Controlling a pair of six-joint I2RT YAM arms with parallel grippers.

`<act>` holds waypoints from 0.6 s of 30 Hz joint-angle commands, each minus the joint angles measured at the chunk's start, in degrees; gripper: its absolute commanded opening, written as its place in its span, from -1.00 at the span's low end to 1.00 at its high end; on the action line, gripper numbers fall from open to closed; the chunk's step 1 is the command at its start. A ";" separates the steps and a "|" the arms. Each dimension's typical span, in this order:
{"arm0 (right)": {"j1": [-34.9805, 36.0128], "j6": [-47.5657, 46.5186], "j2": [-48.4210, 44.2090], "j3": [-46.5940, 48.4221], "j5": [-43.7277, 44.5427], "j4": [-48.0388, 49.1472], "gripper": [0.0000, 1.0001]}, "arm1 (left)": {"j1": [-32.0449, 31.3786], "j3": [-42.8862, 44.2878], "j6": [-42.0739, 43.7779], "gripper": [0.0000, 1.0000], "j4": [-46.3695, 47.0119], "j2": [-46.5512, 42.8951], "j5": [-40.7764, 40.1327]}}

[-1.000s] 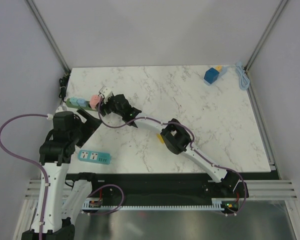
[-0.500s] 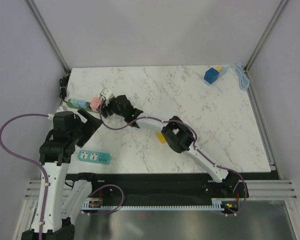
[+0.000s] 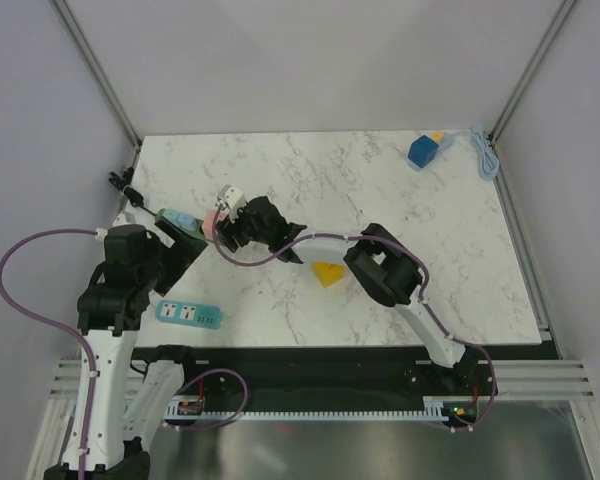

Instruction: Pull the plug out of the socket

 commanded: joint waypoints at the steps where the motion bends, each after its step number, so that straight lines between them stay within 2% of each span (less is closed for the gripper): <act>1: 0.62 2.09 -10.71 -8.71 -2.44 2.45 -1.00 | -0.11 -0.26 0.52 0.92 2.06 0.26 1.23; 7: 0.62 5.68 -22.04 -23.22 -3.32 4.03 -1.00 | -0.11 -0.26 3.59 0.87 2.94 2.28 2.02; 13: 0.62 7.97 -28.91 -30.89 -4.11 2.46 -1.00 | -0.11 1.15 6.41 0.87 3.91 5.89 4.30; 18: 0.62 9.21 -34.19 -39.05 -3.67 1.93 -1.00 | -0.11 -2.28 7.73 0.85 7.86 6.50 6.23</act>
